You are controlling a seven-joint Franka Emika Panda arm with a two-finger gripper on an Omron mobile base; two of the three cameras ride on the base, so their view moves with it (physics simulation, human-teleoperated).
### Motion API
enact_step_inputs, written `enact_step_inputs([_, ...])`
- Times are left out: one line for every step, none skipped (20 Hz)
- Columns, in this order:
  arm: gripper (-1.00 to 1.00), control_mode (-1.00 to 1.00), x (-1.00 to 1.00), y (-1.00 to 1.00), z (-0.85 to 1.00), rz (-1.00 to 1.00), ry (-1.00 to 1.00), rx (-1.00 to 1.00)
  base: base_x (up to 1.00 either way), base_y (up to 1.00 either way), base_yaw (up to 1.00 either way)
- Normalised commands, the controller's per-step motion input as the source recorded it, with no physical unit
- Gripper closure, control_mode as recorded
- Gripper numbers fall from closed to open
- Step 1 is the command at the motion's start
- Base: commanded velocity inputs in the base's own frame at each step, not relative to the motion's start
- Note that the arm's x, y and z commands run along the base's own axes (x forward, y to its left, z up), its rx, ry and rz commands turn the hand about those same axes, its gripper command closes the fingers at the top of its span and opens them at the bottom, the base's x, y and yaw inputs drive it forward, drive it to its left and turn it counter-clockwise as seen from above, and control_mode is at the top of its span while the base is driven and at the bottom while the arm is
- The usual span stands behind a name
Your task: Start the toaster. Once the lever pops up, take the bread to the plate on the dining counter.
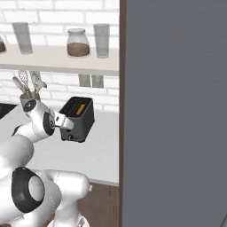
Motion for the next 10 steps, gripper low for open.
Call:
enact_step_inputs([1.0,-1.0,-0.24,0.05,0.85,-0.04,-0.25,0.09,0.0,0.0,0.0])
enact_step_inputs([1.0,-1.0,-0.21,0.03,0.82,-0.03,-0.2,0.09,0.0,0.0,0.0])
enact_step_inputs([1.0,-1.0,-0.14,0.0,0.74,-0.02,-0.13,0.08,0.0,0.0,0.0])
enact_step_inputs([1.0,-1.0,-0.15,0.0,0.72,-0.02,-0.09,0.08,0.0,0.0,0.0])
enact_step_inputs([1.0,-1.0,-0.17,0.0,0.68,-0.01,-0.02,0.08,0.0,0.0,0.0])
enact_step_inputs([1.0,-1.0,-0.23,0.0,0.64,0.0,-0.03,0.08,0.0,0.0,0.0])
enact_step_inputs([1.0,-1.0,-0.26,0.0,0.63,0.0,-0.01,0.08,0.0,0.0,0.0])
enact_step_inputs([1.0,-1.0,-0.29,0.0,0.65,0.0,0.0,0.08,0.0,0.0,0.0])
enact_step_inputs([1.0,-1.0,-0.31,0.0,0.64,0.0,0.0,0.07,0.0,0.0,0.0])
enact_step_inputs([1.0,-1.0,-0.35,-0.01,0.73,0.0,0.01,0.05,0.0,0.0,0.0])
